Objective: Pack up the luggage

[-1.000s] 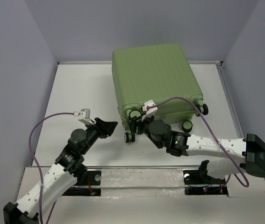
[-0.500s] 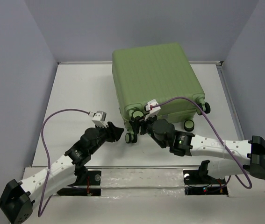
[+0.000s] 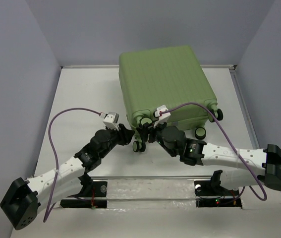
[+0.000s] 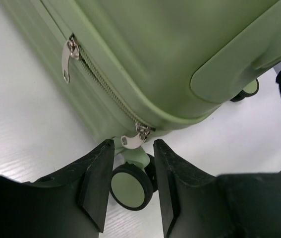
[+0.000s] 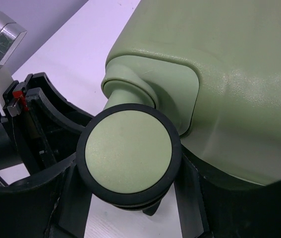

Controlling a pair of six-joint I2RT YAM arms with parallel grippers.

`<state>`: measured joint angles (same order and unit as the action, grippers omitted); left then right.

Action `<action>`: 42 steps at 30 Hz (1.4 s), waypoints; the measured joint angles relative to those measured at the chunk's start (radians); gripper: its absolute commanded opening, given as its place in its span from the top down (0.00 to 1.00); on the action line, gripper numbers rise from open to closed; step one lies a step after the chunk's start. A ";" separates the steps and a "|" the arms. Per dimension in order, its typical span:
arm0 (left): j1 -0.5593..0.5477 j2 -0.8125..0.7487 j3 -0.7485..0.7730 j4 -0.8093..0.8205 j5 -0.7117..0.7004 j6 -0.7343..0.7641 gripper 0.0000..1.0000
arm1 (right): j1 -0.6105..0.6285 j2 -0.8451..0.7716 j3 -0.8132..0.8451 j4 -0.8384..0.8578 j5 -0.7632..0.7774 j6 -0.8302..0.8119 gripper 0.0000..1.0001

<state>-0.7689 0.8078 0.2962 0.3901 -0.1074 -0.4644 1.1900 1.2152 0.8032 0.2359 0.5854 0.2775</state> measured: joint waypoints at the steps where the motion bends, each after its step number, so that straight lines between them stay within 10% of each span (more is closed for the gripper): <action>1: 0.000 0.008 0.006 0.006 -0.003 0.002 0.60 | 0.000 0.000 0.000 0.000 0.000 0.002 0.93; 8: -0.006 0.074 0.041 0.029 -0.017 0.019 0.94 | -0.008 0.001 0.000 0.001 -0.008 0.007 0.93; 35: 0.092 0.212 0.153 -0.008 -0.103 -0.087 0.94 | -0.016 -0.126 -0.116 0.005 -0.080 0.024 0.93; 42: 0.244 0.165 0.177 -0.067 -0.105 -0.156 0.01 | -0.003 -0.048 -0.079 0.056 -0.051 0.016 0.93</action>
<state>-0.5251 0.9726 0.4736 0.3233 -0.2123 -0.6205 1.1866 1.1671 0.7246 0.2924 0.5339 0.2932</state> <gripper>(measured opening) 0.714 0.629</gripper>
